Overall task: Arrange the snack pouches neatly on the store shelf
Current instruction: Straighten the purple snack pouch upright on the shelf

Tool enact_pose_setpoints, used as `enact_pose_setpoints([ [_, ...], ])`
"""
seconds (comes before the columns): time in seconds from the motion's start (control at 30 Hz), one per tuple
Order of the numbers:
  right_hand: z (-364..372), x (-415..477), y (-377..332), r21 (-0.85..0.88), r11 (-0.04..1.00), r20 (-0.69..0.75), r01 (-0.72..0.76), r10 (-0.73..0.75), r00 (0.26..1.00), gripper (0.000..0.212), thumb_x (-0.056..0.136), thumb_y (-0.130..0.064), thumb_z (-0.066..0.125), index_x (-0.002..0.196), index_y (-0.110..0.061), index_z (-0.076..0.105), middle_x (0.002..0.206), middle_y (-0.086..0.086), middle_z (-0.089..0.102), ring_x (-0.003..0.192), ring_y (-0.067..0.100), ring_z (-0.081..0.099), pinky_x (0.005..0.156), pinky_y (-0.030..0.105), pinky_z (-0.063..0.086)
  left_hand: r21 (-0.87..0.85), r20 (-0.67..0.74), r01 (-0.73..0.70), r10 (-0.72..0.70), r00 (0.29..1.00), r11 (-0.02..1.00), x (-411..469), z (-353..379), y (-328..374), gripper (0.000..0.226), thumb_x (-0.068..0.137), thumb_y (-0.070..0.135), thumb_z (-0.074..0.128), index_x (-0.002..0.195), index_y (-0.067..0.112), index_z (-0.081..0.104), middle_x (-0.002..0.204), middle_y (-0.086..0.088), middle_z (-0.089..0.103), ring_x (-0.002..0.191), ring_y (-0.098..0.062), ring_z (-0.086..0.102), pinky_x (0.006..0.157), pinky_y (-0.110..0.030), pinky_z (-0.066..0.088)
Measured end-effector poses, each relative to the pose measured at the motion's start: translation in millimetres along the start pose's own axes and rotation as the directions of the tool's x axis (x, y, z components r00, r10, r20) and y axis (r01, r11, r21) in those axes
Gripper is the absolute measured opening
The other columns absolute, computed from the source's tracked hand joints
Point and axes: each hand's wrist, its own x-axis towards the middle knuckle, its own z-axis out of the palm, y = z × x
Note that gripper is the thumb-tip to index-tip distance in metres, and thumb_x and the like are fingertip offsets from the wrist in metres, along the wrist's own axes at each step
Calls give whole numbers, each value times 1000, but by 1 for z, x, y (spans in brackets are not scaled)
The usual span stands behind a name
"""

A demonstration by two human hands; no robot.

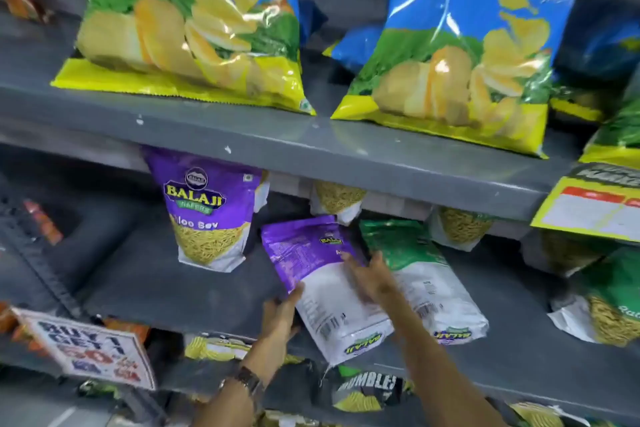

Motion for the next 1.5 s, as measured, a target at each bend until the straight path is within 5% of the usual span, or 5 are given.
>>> enact_pose_setpoints([
  [0.23, -8, 17, 20, 276, 939, 298, -206, 120, 947, 42, 79, -31, 73, 112, -7, 65, 97, 20, 72, 82, 33, 70, 76, 38, 59, 96, 155, 55, -70, 985, 994, 13, -2, 5, 19, 70, 22, 78, 82, 17, 65, 77, -1, 70, 77, -17, 65, 81, -43, 55],
  [0.73, -31, 21, -23, 545, 790, -200, 280, -203, 959, 48, 57, 0, 86, 91, -11, 56, 92, 10, 69, 82, 23, 65, 77, 39, 54, 311, 315, -669, 591, 743, 675, 59, 22, 74, 48, 60, 28, 84, 94, 36, 50, 96, 14, 66, 84, 0, 66, 74, -19, 52],
  [1.13, -79, 11, -27, 657, 640, -133, 398, -421, 897, 41, 57, -4, 81, 90, -23, 67, 84, -10, 76, 82, 5, 70, 69, 17, 55, 311, 133, -762, 768, 627, 568, 31, 22, 14, 79, 63, 41, 78, 128, 27, 36, 122, 3, 43, 108, 3, 51, 90, -15, 44],
  [1.33, -69, -6, -32, 573, 725, -226, 382, -308, 924, 52, 60, 9, 81, 97, 21, 47, 92, 45, 56, 80, 26, 54, 75, 49, 53, 340, 221, -711, 683, 696, 615, -8, 55, -41, 100, 58, 18, 86, 137, 5, 25, 125, -3, 33, 115, -17, 42, 103, -33, 37],
  [1.5, -54, -39, -32, 417, 791, -313, 448, -337, 888, 47, 59, -11, 87, 98, -8, 60, 92, 12, 71, 84, 29, 68, 77, 43, 56, 390, 254, -690, 649, 718, 611, -8, 65, -30, 123, 51, 29, 89, 143, 9, 11, 143, -16, 22, 135, -24, 20, 113, -35, 24],
])
